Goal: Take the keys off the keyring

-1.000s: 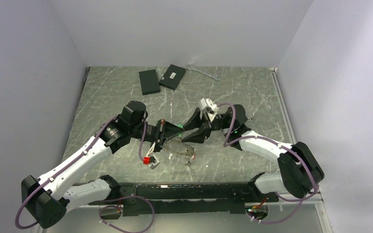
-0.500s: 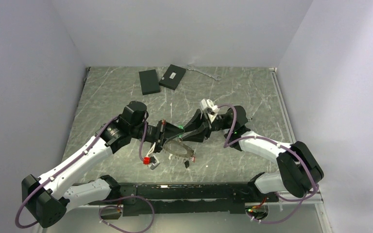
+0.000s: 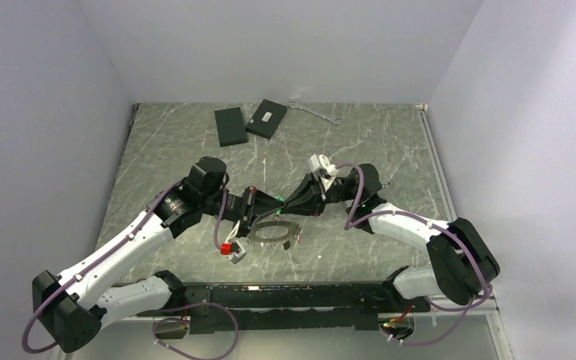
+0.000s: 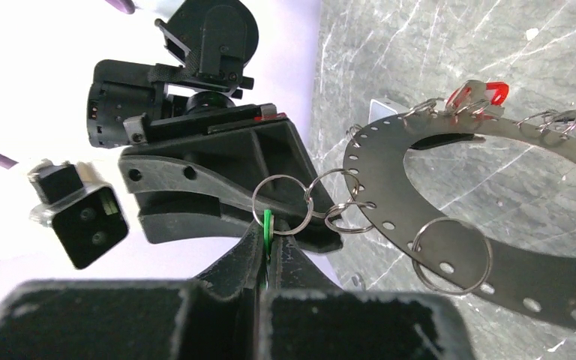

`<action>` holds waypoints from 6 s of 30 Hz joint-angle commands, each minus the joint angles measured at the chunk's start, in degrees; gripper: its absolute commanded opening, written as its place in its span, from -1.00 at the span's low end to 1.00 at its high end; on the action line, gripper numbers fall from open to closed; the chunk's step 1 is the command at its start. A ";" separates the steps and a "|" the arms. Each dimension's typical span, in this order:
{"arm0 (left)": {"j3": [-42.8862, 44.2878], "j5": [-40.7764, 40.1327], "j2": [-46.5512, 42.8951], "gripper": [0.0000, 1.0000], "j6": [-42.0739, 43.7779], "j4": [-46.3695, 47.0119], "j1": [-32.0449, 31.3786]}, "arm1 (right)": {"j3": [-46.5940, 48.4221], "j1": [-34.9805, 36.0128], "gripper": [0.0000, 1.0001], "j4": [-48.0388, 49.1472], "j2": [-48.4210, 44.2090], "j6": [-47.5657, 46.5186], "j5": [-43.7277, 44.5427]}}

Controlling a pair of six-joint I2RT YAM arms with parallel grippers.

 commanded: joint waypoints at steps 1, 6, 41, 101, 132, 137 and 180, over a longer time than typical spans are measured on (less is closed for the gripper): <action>2.12 -0.62 -1.68 -1.00 -1.51 2.49 0.27 | -0.06 0.95 -0.97 0.80 -0.45 -0.81 -1.79; 1.11 -2.95 -3.10 -1.00 -3.11 3.28 0.36 | 0.23 0.86 -1.00 -0.14 -0.39 1.30 0.20; 0.40 -2.67 -2.31 -1.00 -2.62 4.00 0.28 | -0.87 2.60 -0.86 8.90 0.40 7.54 0.22; -11.55 -9.99 2.47 -1.00 -30.97 9.69 -0.12 | 12.29 -3.45 -0.07 -65.76 2.17 -55.28 -0.53; -10.21 -11.43 2.52 -1.00 -33.97 8.75 -0.32 | 5.64 3.24 -0.30 -40.92 3.41 -33.78 6.33; -10.29 -11.78 2.39 -1.00 -34.44 8.84 -0.32 | 5.00 3.80 -0.21 -40.17 4.09 -34.00 7.40; -8.49 -16.40 1.72 -1.00 -41.21 7.57 -0.32 | 1.49 3.92 -1.00 -29.50 4.10 -28.02 6.50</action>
